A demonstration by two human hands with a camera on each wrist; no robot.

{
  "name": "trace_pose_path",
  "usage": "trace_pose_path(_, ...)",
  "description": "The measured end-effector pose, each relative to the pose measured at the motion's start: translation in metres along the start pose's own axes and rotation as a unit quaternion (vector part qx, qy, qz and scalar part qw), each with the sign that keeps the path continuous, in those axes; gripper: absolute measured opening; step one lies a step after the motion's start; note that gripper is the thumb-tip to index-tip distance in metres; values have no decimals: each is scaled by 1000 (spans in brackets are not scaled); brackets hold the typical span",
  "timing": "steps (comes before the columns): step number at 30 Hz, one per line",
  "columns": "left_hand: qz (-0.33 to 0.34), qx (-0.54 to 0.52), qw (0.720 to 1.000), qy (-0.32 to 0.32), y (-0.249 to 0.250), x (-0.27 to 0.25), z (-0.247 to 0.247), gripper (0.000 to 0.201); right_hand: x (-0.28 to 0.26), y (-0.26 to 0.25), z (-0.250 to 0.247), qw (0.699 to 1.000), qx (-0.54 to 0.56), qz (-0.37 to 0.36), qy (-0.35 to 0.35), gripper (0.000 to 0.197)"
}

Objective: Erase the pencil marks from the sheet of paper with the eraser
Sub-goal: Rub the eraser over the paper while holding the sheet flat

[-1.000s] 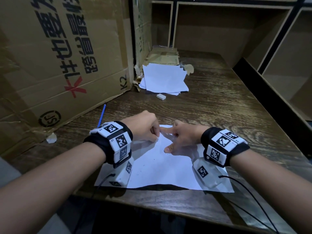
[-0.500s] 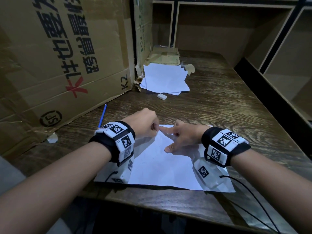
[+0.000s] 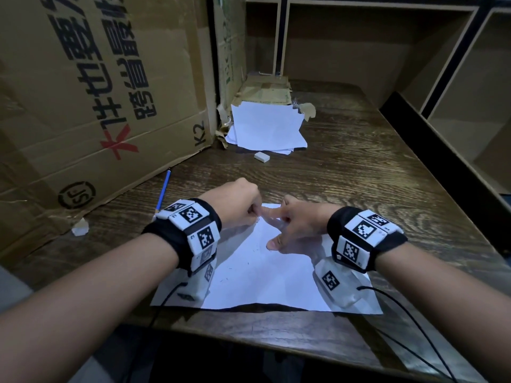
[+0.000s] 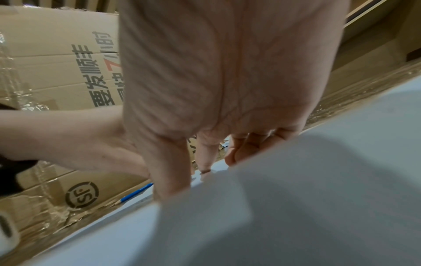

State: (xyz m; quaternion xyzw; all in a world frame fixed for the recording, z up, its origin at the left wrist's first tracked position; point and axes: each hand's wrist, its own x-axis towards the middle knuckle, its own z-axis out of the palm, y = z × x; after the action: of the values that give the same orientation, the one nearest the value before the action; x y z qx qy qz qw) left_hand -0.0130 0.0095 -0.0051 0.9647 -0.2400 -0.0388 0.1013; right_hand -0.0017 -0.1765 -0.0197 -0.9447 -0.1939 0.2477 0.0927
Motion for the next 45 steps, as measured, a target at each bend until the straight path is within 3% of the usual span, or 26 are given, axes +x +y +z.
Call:
trace_pose_path(2,2,8,1000,-5,0,2,-1,11,-1,-1,0,1000,1,5,0,70)
trace_pose_path(4,29,3,999,-32,6,0,-2,10,-3,-1,0,1000,10,11,-2,43)
trace_pose_path(5,43,1,998,-47,8,-1,-3,10,-3,-1,0,1000,15,11,0,39)
trace_pose_path(10,4,2,1000,-9,-1,4,-4,11,-1,-1,1,1000,-2,3,0,81)
trace_pose_path(16,36,-18,998,-57,4,-2,-8,9,-1,1,2,1000,1,5,3,79)
trace_pose_path(21,-5,-21,1000,11,-3,6,-2,9,0,-1,1,1000,7,3,-2,84)
trace_pose_path(27,29,-26,998,-42,2,-6,-5,9,3,2,3,1000,0,8,9,90)
trace_pose_path(32,-10,-3,1000,16,-2,8,-3,8,2,1,2,1000,-3,8,2,92)
trace_pose_path(37,21,-23,999,-31,3,-1,-3,10,-1,0,2,1000,-11,17,0,84)
trace_pose_path(41,-15,-15,1000,10,-8,9,-6,10,-2,-1,1,1000,-12,19,-11,96)
trace_pose_path(45,9,-18,1000,0,-2,7,-1,11,-6,-4,-1,1000,-3,16,-13,85)
